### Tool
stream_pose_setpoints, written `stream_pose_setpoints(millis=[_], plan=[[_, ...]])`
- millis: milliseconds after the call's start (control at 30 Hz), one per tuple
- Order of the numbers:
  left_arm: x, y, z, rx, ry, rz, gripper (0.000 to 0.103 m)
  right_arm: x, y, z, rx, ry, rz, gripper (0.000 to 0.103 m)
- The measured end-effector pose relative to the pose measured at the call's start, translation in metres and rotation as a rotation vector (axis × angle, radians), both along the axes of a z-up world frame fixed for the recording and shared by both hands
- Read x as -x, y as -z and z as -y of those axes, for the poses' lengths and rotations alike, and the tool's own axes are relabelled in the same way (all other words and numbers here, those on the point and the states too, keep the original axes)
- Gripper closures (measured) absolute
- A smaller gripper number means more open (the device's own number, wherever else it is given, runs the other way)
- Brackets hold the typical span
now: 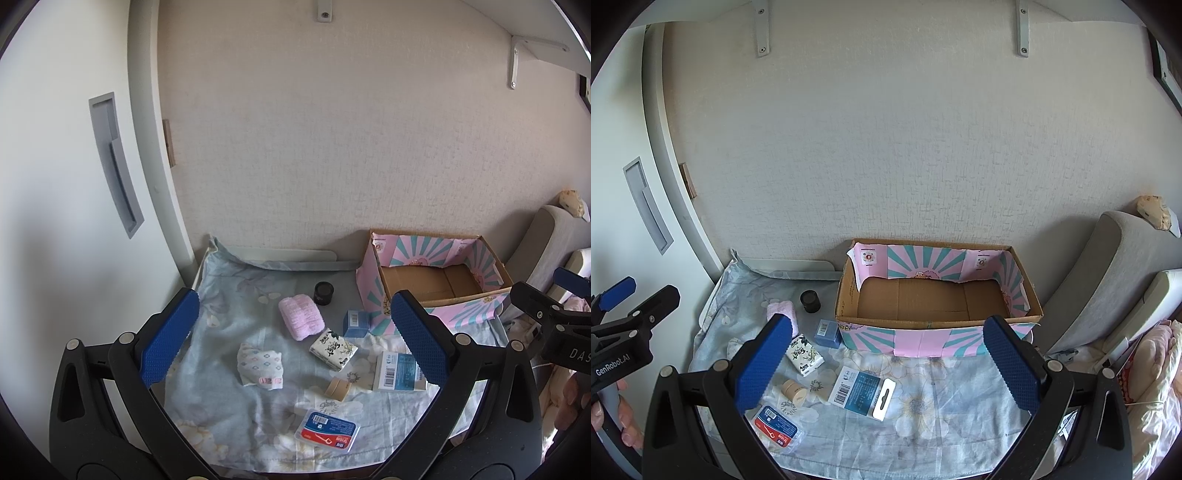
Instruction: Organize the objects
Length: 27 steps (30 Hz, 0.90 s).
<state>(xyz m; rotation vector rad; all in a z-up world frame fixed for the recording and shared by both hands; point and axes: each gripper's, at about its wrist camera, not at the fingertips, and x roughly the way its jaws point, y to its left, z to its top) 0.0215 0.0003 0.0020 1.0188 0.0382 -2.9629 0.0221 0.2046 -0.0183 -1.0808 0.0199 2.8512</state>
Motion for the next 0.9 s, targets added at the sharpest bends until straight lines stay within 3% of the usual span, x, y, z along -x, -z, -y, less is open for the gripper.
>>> stream_pose_setpoints(millis=[900], plan=[[0.0001,-0.0014,0.0021,0.003,0.014,0.002,0.000,-0.0023,-0.0030,0.0036,0.004,-0.007,-0.016,0.000]])
